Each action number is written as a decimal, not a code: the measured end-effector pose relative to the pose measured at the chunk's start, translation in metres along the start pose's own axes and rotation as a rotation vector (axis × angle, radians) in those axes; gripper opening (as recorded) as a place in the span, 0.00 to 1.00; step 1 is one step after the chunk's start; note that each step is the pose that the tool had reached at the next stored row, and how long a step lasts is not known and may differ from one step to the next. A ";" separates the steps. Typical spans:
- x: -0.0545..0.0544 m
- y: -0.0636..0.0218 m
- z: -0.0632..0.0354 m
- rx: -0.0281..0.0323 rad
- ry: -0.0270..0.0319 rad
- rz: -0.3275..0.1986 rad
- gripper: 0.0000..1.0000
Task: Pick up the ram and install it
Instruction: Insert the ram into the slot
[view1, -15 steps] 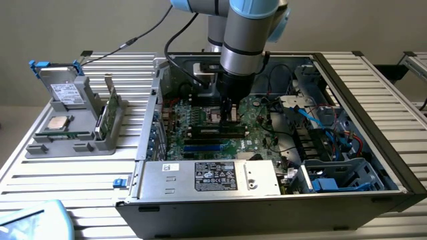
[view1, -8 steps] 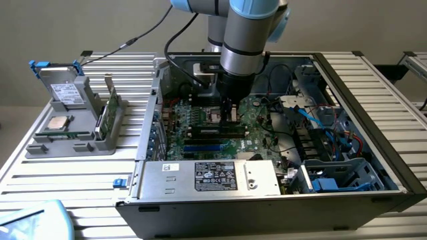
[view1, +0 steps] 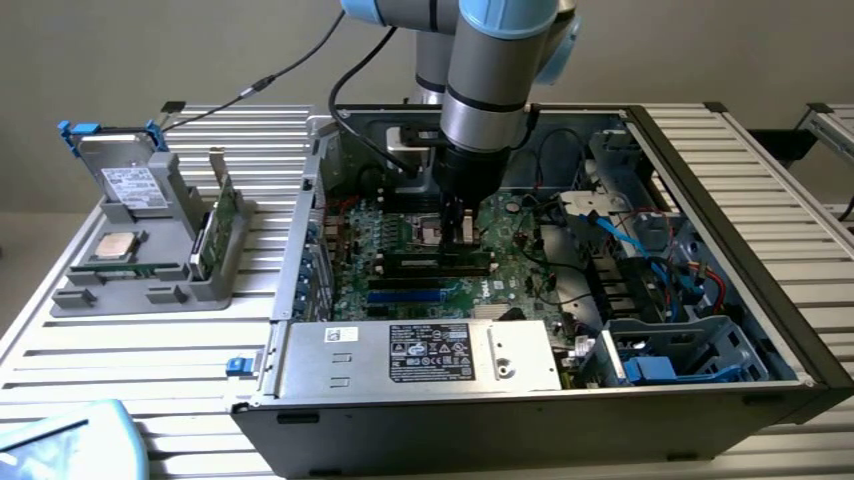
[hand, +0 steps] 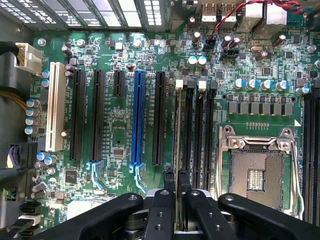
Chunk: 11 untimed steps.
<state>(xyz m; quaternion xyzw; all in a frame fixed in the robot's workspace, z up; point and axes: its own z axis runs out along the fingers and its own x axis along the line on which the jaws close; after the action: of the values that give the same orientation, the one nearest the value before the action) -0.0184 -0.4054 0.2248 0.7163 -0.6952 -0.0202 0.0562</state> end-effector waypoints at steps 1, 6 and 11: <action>0.000 0.0000 0.0001 0.0000 -0.0001 0.000 0.14; 0.000 -0.0001 0.0011 -0.0001 0.0014 0.000 0.14; 0.000 -0.0002 0.0015 0.0000 0.0022 0.000 0.14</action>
<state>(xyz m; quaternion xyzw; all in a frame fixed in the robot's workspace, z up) -0.0183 -0.4054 0.2232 0.7162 -0.6953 -0.0194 0.0570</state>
